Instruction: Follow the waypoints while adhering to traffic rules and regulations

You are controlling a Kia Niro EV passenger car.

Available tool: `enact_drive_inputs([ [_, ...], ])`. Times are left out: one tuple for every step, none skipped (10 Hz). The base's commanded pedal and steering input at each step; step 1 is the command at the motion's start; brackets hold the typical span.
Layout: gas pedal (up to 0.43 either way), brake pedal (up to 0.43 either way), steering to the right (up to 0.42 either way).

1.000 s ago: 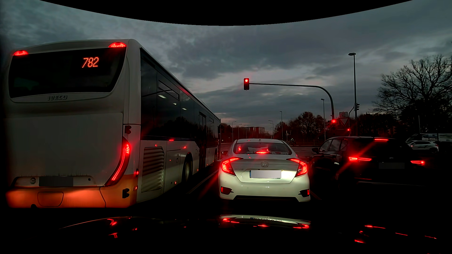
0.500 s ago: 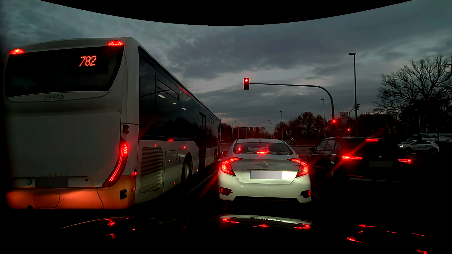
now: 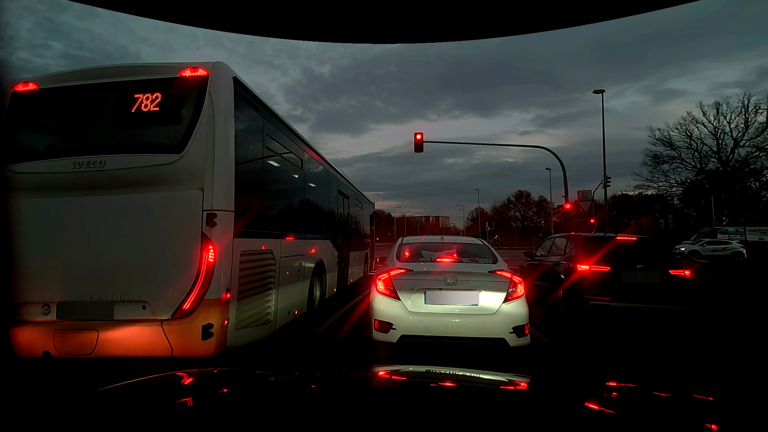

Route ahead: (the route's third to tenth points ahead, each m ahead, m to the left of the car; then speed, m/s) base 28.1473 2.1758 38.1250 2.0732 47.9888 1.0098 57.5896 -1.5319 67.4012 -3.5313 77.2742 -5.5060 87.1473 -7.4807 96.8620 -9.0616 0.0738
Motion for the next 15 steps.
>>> enact_drive_inputs([
  [0.000,0.085,0.014],
  [0.000,0.085,0.014],
  [0.000,0.091,0.014],
  [0.000,0.091,0.014],
  [0.000,0.098,0.014],
  [0.000,0.098,0.014],
  [0.000,0.098,0.014],
  [0.000,0.104,0.014],
  [0.000,0.104,0.014],
  [0.000,0.110,0.014],
  [0.000,0.122,0.014],
  [0.000,0.128,0.014],
  [0.000,0.128,0.014],
  [0.000,0.134,0.014],
  [0.000,0.134,0.014],
])
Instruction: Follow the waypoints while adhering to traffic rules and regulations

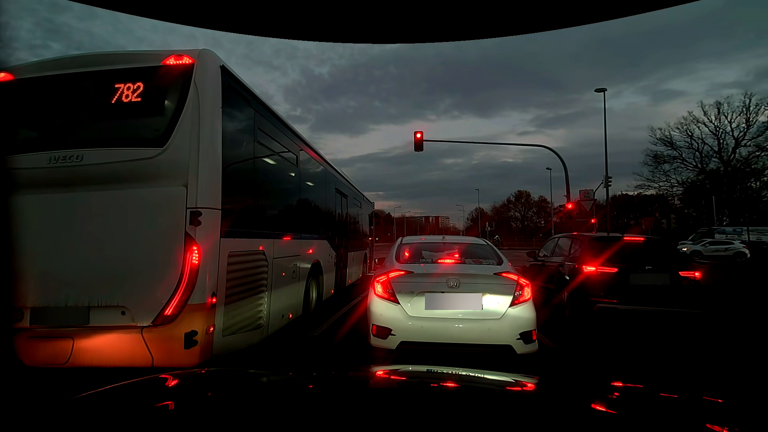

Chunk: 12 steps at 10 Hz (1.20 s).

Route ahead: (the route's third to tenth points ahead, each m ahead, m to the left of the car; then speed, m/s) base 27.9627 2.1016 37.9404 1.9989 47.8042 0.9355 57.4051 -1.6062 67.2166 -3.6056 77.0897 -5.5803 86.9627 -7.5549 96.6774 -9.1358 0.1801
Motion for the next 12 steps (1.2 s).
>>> enact_drive_inputs([
  [0.000,0.134,0.014],
  [0.000,0.134,0.014],
  [0.000,0.134,0.014],
  [0.000,0.134,0.014],
  [0.000,0.134,0.014],
  [0.000,0.134,0.014],
  [0.000,0.140,0.014],
  [0.000,0.171,0.014],
  [0.000,0.268,0.014],
  [0.000,0.384,0.014],
  [0.000,0.445,0.014],
  [0.000,0.518,0.014],
])
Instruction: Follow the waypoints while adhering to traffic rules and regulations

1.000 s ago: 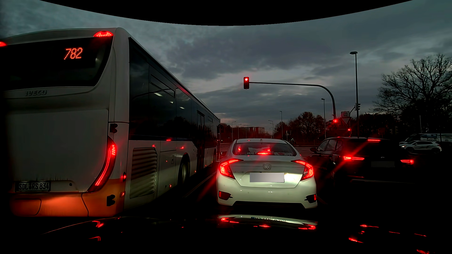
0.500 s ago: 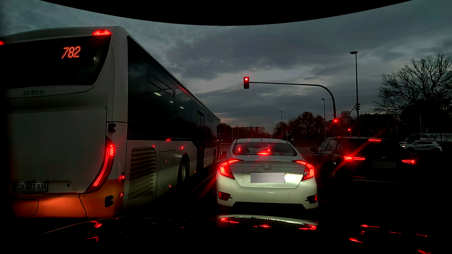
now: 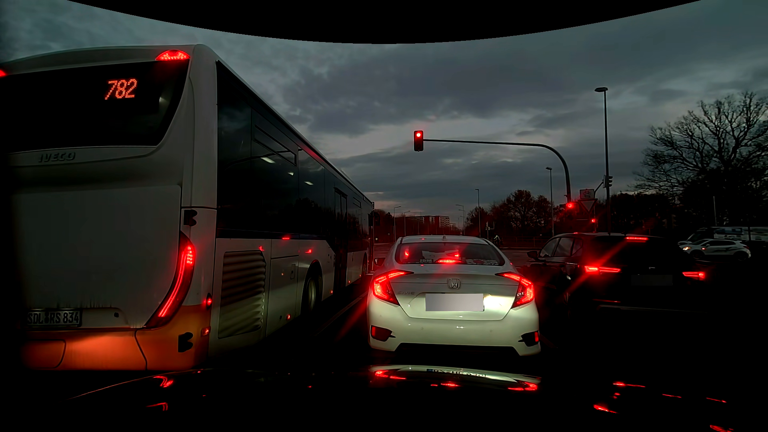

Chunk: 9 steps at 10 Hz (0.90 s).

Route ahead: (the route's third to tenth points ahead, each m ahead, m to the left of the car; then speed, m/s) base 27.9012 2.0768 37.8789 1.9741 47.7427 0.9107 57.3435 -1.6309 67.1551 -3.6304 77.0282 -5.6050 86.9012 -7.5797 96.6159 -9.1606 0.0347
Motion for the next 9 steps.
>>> enact_drive_inputs([
  [0.000,0.543,0.014],
  [0.000,0.543,0.014],
  [0.000,0.543,0.014],
  [0.000,0.537,0.014],
  [0.000,0.537,0.014],
  [0.000,0.512,0.014],
  [0.000,0.512,0.014],
  [0.000,0.512,0.014],
  [0.000,0.512,0.014],
])
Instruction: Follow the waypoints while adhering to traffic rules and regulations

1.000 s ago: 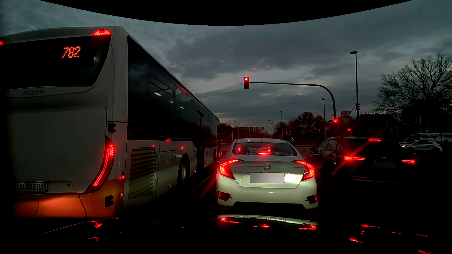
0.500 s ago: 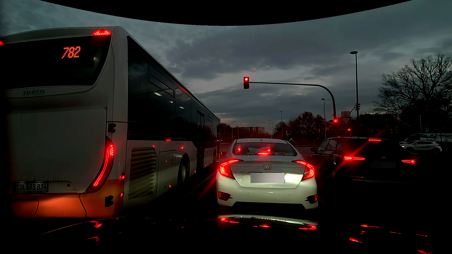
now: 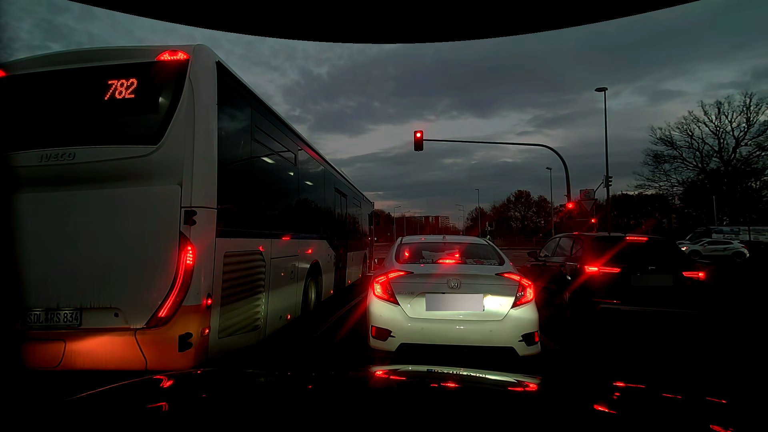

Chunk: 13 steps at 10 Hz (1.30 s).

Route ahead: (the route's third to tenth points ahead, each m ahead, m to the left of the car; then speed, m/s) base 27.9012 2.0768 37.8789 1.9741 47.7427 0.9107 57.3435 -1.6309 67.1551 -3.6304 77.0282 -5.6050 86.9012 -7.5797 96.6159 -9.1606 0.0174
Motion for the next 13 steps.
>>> enact_drive_inputs([
  [0.000,0.512,0.014],
  [0.000,0.512,0.014],
  [0.000,0.482,0.014],
  [0.000,0.476,0.014],
  [0.000,0.463,0.014],
  [0.000,0.415,0.014],
  [0.000,0.396,0.014],
  [0.000,0.384,0.014],
  [0.000,0.378,0.014],
  [0.000,0.372,0.014],
  [0.000,0.372,0.014],
  [0.000,0.372,0.014],
  [0.000,0.372,0.014],
])
